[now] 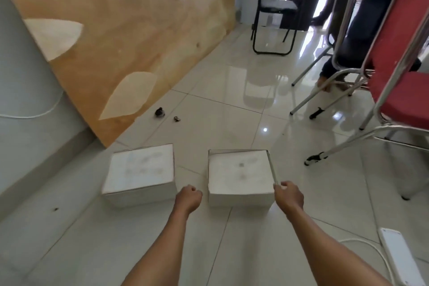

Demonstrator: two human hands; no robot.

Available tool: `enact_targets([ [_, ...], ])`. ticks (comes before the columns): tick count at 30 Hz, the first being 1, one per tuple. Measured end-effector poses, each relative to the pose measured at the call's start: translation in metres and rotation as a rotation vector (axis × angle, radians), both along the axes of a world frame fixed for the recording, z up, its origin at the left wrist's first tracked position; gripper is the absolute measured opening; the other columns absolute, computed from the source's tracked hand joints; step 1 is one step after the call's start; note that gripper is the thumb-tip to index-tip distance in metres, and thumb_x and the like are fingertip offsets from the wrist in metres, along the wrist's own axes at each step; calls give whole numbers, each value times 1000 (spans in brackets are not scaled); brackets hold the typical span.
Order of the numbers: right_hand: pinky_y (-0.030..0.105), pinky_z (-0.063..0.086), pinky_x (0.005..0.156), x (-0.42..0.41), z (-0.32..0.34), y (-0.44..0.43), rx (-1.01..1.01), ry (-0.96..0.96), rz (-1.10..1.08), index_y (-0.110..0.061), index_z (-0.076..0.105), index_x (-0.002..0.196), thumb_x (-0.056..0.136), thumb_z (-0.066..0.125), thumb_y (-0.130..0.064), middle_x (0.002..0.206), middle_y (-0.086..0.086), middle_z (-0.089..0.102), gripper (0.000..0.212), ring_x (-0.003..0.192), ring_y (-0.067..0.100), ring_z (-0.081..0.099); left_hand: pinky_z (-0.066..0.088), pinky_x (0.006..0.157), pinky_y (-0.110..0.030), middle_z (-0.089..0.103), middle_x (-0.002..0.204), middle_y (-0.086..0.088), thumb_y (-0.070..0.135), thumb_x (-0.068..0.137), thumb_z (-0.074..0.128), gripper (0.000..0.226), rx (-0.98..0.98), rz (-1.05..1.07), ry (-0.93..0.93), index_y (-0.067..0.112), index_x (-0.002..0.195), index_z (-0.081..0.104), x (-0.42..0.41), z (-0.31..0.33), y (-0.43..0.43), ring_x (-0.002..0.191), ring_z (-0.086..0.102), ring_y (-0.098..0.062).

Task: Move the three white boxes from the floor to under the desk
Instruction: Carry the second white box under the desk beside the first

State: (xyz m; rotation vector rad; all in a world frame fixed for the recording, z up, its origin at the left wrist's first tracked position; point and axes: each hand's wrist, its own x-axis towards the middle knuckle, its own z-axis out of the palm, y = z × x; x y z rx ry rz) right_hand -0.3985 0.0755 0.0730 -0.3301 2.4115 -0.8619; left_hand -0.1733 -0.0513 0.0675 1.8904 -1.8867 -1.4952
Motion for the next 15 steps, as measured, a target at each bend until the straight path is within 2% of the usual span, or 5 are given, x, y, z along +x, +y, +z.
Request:
enact_targets([
  [3,39,42,102,-51,-56,-31,-27,39,2,-7,49,137,96,49,-27,136,19,57,46,125,36,52,39,101,-32,50,140,-16,28,98,45,45,-69,24,21,4,136,46,-54,-46,-40,128,48,-31],
  [5,40,42,103,-81,-96,-47,-74,37,-24,-9,49,138,97,48,-31,137,17,56,47,124,36,53,33,111,-35,37,152,-17,31,100,43,57,-88,51,57,0,146,32,-85,-77,-57,139,37,-32],
  [7,40,43,103,-103,-126,-59,-86,-7,-3,-10,52,136,96,47,-38,137,16,56,49,123,35,54,32,111,-36,36,152,-20,31,101,41,56,-96,82,49,-3,145,30,-103,-102,-65,140,36,-34],
  [10,41,50,92,-122,-159,-76,-85,-98,85,-8,62,124,95,44,-48,122,15,64,52,109,33,59,40,103,-36,49,140,-25,24,102,38,45,-133,149,-16,-7,135,45,-114,-134,-75,129,48,-36],
  [15,33,41,70,-126,-171,-85,-46,50,201,-5,67,86,98,40,-29,100,19,64,38,92,33,59,48,80,-32,62,119,-23,3,94,43,28,-208,163,-121,-6,115,59,-110,-152,-81,108,62,-36],
])
